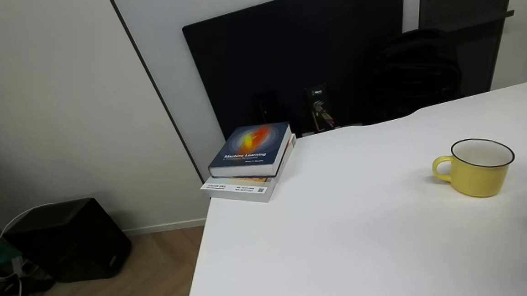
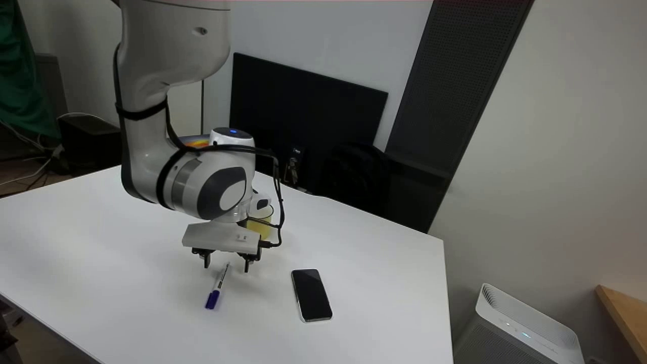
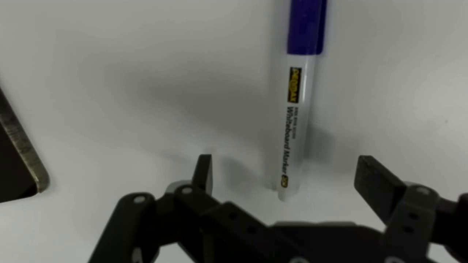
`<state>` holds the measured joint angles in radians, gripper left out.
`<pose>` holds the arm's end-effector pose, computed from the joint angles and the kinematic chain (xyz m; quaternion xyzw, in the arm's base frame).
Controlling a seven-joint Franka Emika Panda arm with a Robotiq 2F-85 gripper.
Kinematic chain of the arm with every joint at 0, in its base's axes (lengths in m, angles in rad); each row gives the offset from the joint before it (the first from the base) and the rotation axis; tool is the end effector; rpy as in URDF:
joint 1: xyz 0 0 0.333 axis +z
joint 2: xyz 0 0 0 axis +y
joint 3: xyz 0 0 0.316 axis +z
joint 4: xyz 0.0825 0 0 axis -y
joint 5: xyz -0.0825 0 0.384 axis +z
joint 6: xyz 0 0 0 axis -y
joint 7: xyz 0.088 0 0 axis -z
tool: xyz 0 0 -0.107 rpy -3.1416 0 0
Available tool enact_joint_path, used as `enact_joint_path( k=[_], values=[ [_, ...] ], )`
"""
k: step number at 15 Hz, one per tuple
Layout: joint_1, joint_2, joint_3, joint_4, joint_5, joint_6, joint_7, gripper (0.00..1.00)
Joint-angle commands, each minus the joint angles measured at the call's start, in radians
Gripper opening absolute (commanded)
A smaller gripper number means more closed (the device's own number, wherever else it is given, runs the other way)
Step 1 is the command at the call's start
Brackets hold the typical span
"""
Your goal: Put the blue marker inside the yellow cup
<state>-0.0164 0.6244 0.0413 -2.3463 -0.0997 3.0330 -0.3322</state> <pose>0.4922 0.0222 0.0758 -0.9746 -0.2217 -0.0323 0.0000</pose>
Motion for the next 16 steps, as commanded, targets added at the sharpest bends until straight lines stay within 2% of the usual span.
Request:
enact_joint_path(
  k=[1,4,5,6,9,16],
  values=[
    [0.007,0.031,-0.011,0.027,-0.027,0.016,0.048,1.00],
    [0.009,0.038,-0.014,0.032,-0.028,0.012,0.049,1.00],
    [0.010,0.041,-0.015,0.033,-0.028,0.010,0.050,0.75],
    [0.013,0.043,-0.018,0.035,-0.029,0.010,0.052,0.74],
    [0.014,0.046,-0.022,0.037,-0.028,0.009,0.054,0.51],
    [0.016,0.032,-0.039,0.044,-0.024,-0.013,0.071,0.05]
  ],
)
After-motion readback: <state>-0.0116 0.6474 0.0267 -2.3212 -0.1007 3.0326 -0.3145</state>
